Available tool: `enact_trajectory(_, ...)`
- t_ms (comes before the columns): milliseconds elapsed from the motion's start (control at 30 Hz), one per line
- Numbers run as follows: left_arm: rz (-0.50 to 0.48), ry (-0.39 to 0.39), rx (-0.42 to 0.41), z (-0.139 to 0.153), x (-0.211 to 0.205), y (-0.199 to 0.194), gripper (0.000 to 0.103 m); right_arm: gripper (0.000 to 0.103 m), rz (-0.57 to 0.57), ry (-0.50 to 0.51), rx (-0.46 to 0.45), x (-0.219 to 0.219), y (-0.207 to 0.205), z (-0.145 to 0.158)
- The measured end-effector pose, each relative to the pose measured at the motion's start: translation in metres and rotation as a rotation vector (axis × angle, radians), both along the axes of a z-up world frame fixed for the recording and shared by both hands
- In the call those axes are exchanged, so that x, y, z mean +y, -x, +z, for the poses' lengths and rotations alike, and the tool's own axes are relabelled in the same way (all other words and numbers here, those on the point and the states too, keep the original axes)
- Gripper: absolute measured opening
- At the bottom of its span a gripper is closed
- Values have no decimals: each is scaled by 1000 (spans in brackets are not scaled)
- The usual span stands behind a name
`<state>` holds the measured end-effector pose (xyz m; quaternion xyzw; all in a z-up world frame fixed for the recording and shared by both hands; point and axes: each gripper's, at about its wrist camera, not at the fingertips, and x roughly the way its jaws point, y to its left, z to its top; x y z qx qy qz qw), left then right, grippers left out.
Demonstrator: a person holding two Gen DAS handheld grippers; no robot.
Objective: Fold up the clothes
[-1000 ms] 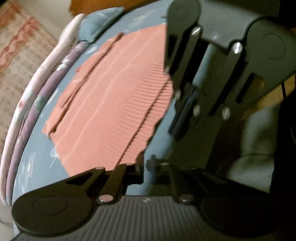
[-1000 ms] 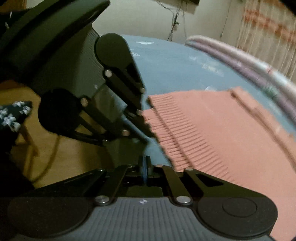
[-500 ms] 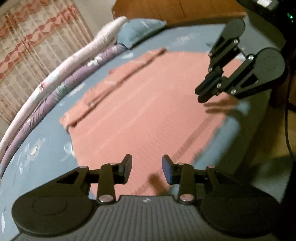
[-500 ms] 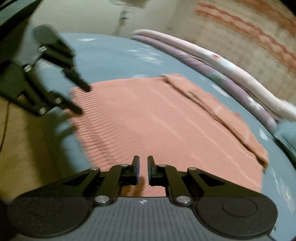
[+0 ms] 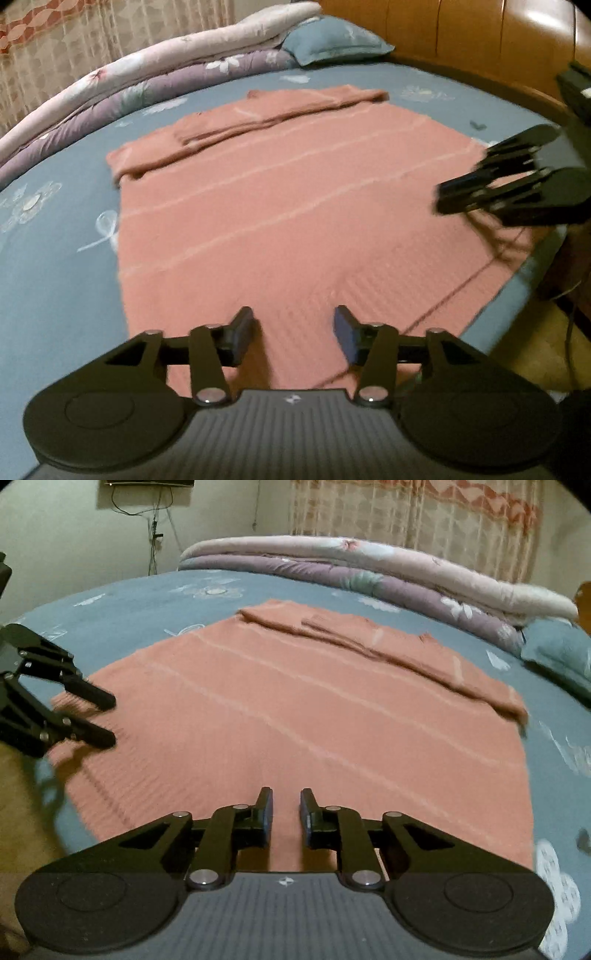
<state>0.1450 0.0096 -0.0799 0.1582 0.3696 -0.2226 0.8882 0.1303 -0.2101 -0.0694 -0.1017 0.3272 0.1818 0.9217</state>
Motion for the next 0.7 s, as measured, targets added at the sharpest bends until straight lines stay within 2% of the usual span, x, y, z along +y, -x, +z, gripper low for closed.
enact_trajectory(67,-26,4,-11,6,-13,-9,50,27,11,-6,27,-7,-1,10)
enact_trajectory(133,-57,13,-28,13,-29,-21,50,39,-1,-9,-6,-11,-8,21)
enact_trajectory(233,-104,27,-52,24,-54,-39,51,40,-28,-35,-48,-10,-32,30)
enact_trajectory(333,-152,41,-76,34,-78,-56,51,41,-54,-69,-4,-13,-60,20)
enact_trajectory(400,-135,64,-39,24,-76,-63,51,41,-76,-61,23,-16,-68,7)
enact_trajectory(467,-110,89,7,11,-71,-69,53,46,-87,-65,35,-25,-61,-3)
enact_trajectory(533,-85,115,53,-2,-66,-75,56,56,-102,-71,32,-40,-43,-4)
enact_trajectory(600,-61,136,67,-5,-50,-61,62,68,-140,-76,27,-57,-18,-5)
enact_trajectory(700,-43,124,44,-5,-27,-24,65,70,-173,-98,18,-80,20,-8)
